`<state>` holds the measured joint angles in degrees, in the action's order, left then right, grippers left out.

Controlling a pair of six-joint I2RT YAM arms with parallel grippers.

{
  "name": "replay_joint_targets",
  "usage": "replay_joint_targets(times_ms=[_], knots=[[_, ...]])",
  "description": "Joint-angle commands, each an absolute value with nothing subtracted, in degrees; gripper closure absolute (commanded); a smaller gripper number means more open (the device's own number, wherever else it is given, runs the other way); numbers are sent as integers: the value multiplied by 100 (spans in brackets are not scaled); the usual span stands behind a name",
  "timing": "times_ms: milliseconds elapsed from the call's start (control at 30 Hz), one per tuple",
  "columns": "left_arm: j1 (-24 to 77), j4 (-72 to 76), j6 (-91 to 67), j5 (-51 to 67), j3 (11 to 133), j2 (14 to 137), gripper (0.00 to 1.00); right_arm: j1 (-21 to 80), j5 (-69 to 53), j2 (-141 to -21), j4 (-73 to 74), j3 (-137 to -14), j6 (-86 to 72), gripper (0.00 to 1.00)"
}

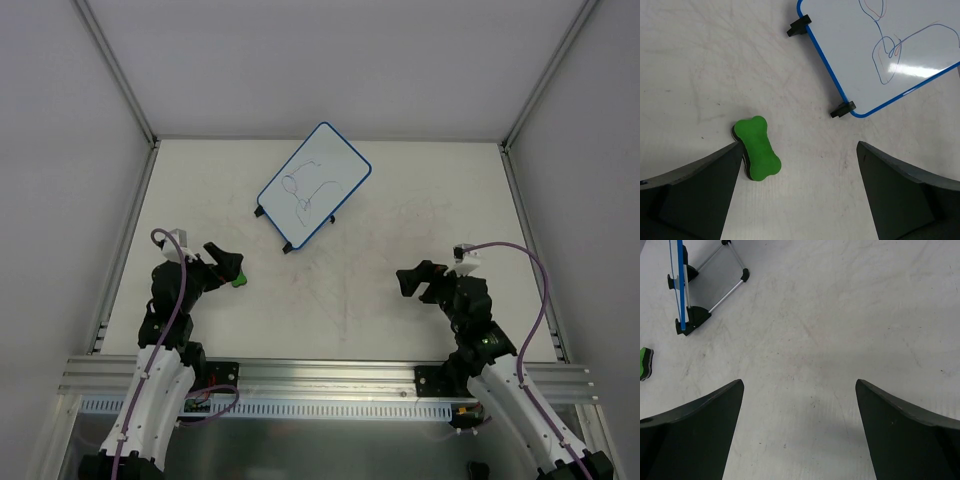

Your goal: Erase the whiteboard

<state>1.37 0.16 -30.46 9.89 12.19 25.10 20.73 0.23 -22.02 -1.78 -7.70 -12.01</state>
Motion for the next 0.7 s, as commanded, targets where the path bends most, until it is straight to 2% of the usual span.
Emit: replay_joint_targets(times_ms=[0, 267, 400, 667], knots=[[70, 193, -2988, 879, 1301, 2417, 1, 2092, 202, -2118, -439, -932, -1204, 1], [70, 150, -3155, 685, 1345, 2575, 1, 2092, 62, -2337, -1036, -774, -1283, 1], [70, 44, -3190, 686, 1502, 2987, 1, 2092, -403, -2645, -1397, -896, -1362, 2], [79, -579, -3322, 475, 2056, 3717, 1, 2065, -1563, -4279, -2583, -1686, -1538, 1]])
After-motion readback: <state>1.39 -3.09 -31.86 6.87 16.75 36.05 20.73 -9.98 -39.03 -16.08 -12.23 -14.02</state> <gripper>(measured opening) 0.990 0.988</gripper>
